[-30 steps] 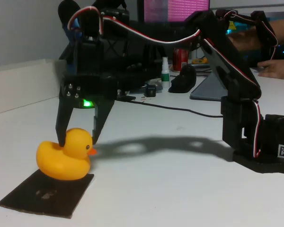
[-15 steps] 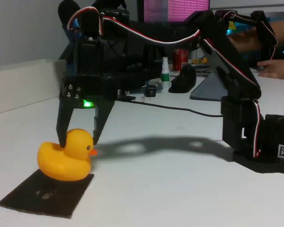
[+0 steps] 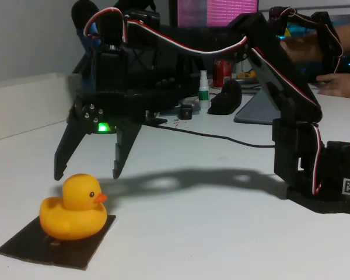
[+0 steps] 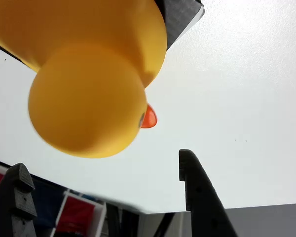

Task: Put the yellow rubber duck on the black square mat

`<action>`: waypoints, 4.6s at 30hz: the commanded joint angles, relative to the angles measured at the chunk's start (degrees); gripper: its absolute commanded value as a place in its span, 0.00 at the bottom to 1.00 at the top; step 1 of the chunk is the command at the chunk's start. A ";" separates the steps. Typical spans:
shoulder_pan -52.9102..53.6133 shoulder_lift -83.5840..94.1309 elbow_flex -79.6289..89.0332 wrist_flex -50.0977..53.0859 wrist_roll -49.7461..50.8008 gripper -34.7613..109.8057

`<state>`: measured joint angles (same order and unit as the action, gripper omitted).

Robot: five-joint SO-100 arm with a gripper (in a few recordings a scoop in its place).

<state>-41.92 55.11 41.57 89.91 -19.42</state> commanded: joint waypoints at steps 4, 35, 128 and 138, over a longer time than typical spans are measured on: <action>-1.67 4.75 -1.76 2.99 -0.88 0.48; 24.87 50.19 8.17 15.73 8.53 0.29; 38.23 110.48 118.56 -45.00 18.28 0.28; 38.23 110.48 118.48 -45.00 18.28 0.28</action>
<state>-3.25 164.44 160.14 44.65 -0.62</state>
